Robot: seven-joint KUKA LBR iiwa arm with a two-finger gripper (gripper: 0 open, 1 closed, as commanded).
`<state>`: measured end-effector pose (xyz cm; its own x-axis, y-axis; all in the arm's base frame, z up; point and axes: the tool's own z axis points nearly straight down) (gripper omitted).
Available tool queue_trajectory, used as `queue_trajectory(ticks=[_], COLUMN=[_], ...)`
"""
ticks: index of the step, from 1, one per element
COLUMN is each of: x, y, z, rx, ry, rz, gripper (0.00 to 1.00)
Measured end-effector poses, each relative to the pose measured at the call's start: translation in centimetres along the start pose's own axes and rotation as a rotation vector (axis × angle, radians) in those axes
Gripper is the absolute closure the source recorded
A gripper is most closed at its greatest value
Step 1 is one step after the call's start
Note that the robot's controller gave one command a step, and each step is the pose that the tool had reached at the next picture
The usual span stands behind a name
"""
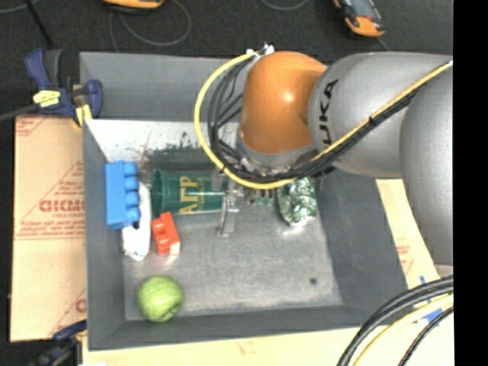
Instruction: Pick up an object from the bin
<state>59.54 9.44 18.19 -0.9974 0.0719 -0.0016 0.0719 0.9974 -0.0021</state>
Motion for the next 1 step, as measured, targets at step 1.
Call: queue_trajectory(ticks=[1], x=[-2.5], y=[2.25], z=[3.22], rx=[-0.005], ry=[-0.01], rz=[-0.009], gripper=[0.0])
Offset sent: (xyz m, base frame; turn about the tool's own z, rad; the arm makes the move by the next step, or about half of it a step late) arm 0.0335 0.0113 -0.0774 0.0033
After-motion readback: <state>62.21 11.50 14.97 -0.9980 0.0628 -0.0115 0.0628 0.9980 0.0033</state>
